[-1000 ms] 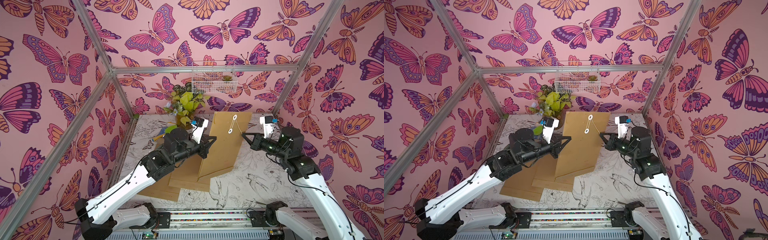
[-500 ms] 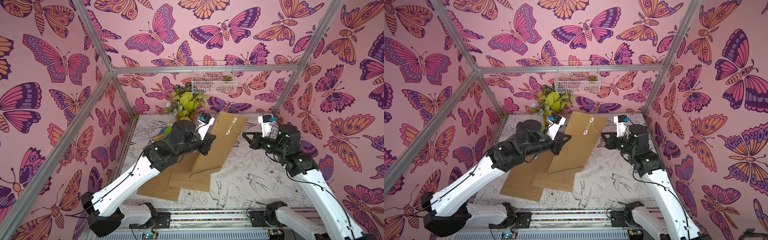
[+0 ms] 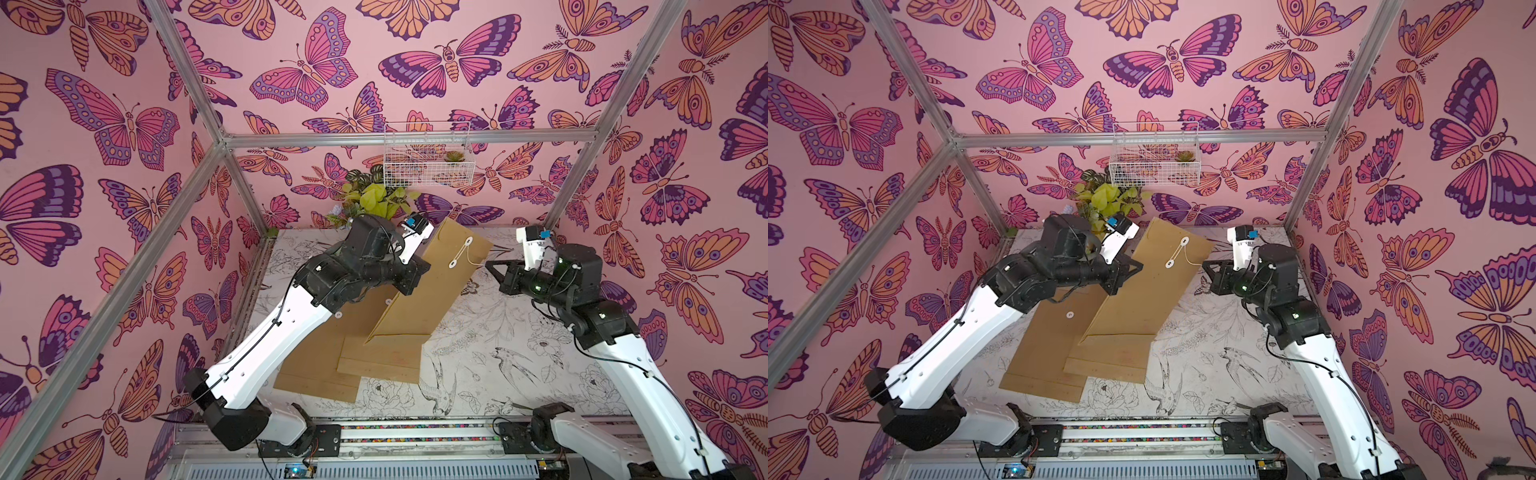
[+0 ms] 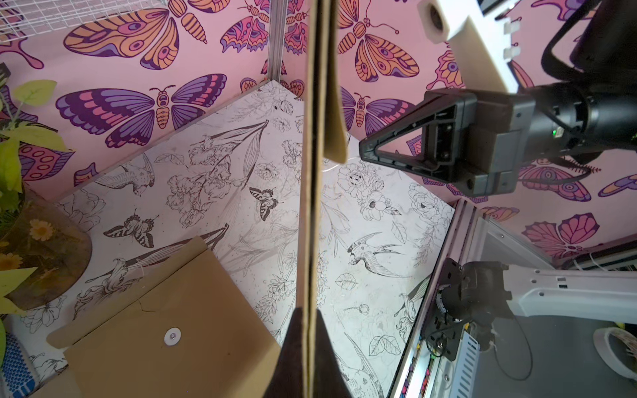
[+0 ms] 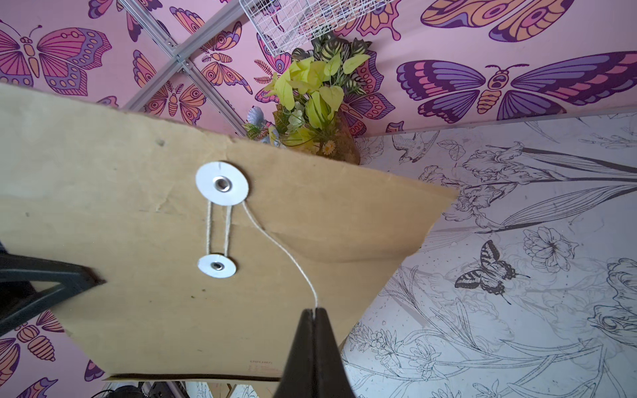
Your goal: Open the file bag
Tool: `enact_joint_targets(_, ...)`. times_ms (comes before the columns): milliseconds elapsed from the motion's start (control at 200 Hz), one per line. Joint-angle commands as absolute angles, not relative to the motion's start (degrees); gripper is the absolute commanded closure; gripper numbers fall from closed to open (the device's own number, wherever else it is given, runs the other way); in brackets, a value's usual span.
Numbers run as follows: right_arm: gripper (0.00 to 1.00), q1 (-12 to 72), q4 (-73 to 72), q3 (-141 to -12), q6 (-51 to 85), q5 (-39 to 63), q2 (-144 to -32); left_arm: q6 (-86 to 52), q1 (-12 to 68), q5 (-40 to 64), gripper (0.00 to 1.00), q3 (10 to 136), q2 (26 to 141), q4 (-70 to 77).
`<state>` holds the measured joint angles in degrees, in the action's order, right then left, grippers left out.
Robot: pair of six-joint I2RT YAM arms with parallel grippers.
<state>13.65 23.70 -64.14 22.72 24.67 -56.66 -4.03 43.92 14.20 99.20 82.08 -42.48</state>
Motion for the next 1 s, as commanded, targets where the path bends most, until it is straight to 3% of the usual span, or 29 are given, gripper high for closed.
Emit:
enact_joint_targets(0, 1.0, 13.63, 25.45, -66.26, 20.86, 22.92, -55.87, -1.52, 43.29, 15.8, 1.0, 100.96, 82.8, -45.04)
enact_joint_targets(280, 1.0, 13.55, 32.28, -68.59, 17.17, 14.62, -54.58, -0.97, 43.15, 15.13, 1.0, 100.73, 83.11, -45.7)
enact_joint_targets(996, 1.0, 13.39, 33.93, -73.37, 16.68, 8.74, -56.82, 0.76, 43.19, 19.3, 1.0, 97.75, 80.99, -45.79)
